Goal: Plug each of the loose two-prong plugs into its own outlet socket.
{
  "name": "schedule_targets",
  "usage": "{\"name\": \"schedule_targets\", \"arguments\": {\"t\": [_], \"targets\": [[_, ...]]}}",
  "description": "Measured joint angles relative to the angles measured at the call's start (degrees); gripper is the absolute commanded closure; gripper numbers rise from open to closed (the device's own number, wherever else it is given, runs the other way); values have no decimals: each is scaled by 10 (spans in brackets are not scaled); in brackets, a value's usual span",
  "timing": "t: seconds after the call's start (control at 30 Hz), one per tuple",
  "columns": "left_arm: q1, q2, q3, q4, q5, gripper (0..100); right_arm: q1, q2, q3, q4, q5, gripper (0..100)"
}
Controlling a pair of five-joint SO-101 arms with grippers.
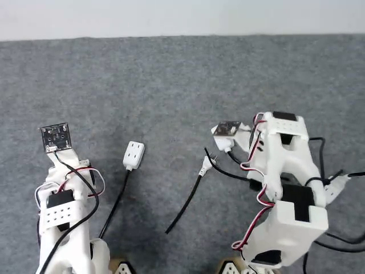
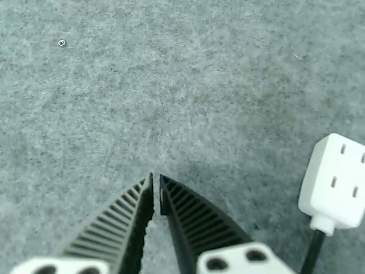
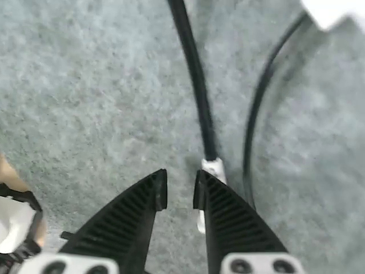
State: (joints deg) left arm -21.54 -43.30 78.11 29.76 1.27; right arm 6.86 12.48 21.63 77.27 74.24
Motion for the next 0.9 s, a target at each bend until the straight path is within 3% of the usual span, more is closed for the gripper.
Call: {"name": "schedule_targets", "arguments": {"t": [0.17,0.4,0.57,0.67,0.9], "targets": [[0,0,0,0,0,984,16,-16,51,-54,68,894],[0,0,0,0,0,984,35,-17,53,-110,83,896],[0,0,0,0,0,984,36,-17,53,-117,91,906],[0,0,0,0,0,984,36,-19,59,-118,130,995],[0,0,0,0,0,985,37,-19,56,-103,156,989]]}}
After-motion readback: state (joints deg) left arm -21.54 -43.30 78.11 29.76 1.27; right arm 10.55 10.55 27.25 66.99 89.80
